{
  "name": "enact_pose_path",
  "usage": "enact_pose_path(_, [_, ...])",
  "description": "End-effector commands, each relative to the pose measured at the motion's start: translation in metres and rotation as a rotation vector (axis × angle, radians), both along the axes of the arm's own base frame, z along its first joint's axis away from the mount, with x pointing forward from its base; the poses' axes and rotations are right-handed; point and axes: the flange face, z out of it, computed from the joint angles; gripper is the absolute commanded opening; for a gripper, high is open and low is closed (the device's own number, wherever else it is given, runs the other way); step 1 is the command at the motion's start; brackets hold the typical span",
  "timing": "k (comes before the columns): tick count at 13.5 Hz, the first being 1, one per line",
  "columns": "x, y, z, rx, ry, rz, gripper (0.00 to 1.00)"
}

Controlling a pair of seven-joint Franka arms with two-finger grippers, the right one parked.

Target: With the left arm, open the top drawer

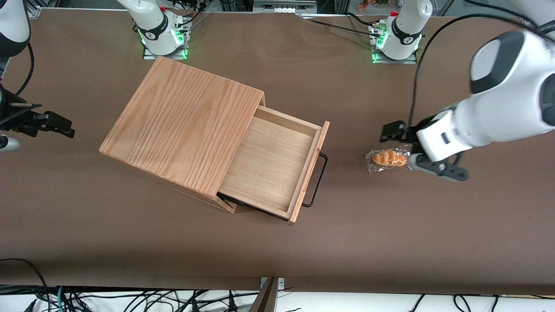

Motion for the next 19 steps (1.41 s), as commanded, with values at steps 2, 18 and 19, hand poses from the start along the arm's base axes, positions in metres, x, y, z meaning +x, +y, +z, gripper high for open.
enact_pose_path(2, [-0.016, 0.044, 0.026, 0.197, -0.043, 0.001, 1.00])
enact_pose_path(18, [-0.076, 0.123, 0.020, 0.203, -0.203, 0.081, 1.00])
enact_pose_path(19, [-0.077, 0.127, 0.020, 0.204, -0.203, 0.089, 1.00])
